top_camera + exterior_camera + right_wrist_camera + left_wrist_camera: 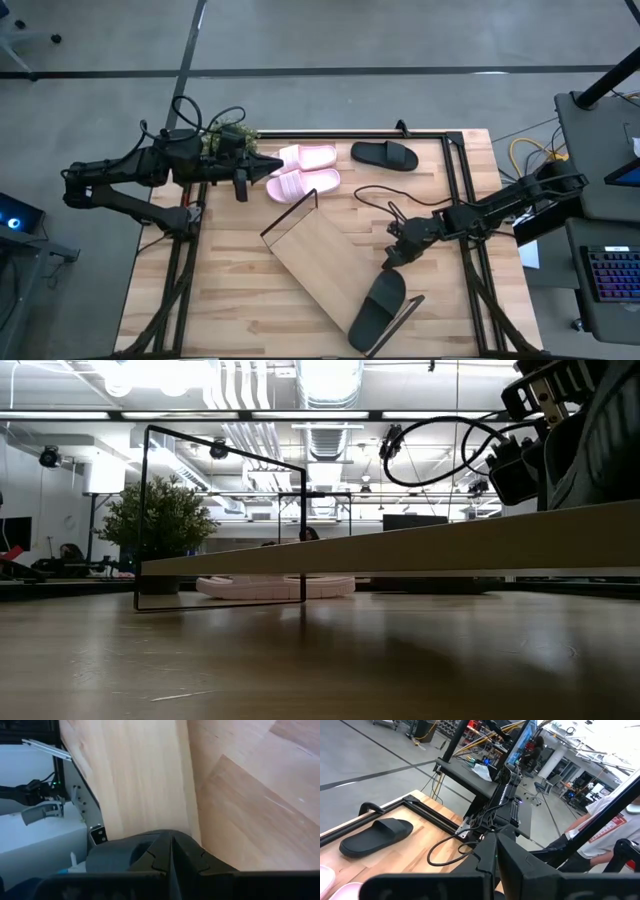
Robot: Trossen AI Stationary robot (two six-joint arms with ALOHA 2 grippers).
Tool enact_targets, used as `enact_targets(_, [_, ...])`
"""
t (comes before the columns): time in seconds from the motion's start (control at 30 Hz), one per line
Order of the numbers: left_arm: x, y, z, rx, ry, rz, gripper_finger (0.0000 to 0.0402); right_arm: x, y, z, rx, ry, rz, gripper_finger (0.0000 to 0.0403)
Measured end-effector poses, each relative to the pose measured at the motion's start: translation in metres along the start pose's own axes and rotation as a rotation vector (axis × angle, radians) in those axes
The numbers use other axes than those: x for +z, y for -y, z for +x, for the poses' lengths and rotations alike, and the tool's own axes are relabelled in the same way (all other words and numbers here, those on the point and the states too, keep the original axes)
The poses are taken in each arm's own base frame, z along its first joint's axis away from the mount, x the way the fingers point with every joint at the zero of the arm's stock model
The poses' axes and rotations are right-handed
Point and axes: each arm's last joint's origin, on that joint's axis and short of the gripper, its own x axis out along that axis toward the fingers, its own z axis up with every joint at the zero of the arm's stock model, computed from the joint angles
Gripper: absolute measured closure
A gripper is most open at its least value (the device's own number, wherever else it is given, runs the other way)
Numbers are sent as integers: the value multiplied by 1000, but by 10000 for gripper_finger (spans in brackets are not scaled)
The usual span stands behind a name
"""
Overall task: Pick and place slides into the shelf
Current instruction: Put the bottom black slipper on the shelf, then put the black slipper on the shelf beside the other black slipper
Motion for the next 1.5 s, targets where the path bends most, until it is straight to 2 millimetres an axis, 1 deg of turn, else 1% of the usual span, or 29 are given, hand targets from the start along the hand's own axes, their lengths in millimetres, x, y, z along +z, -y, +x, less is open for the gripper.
enact_targets(0.53, [0,0,0,-4,-3,0,402,-2,2,-1,-13,-52,7,394])
enact_targets(0.87, [0,0,0,-5,-3,0,402,-6,4,-12,-46,-74,1,394])
enact_targets(1.23, [0,0,0,-5,-3,0,402,-1,-1,-15,-13,75,-35,394])
enact_targets(1.5, [0,0,0,-6,-4,1,402,15,-12,-20,100,221,-48,394])
